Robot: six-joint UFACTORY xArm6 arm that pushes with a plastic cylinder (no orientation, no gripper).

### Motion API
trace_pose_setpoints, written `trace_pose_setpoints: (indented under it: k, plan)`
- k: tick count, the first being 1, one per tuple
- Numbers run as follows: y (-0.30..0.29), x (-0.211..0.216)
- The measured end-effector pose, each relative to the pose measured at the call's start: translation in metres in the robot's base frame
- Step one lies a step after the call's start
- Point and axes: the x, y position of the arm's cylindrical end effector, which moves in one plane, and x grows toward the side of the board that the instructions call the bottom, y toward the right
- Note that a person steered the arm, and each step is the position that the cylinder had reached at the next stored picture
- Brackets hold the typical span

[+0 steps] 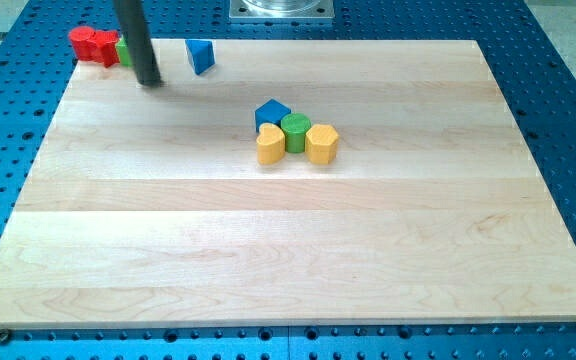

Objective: Move the green star to the bottom left of the board

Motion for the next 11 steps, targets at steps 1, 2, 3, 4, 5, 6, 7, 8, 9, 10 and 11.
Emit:
trace_pose_setpoints:
  k: [1,2,3,4,5,6,7,8,9,10,11]
  plan:
    - [-0.061,0.024]
    - [-0.131,0.026]
    - [-0.134,0.017]
    - [-0.133,-0.024]
    - [-0.133,-0.041]
    - [-0.133,-0.041]
    - [-0.108,-0.022]
    - [-0.064,0.025]
    - [-0.006,-0.010]
    - [0.000,-0.054]
    - [0.000,-0.063]
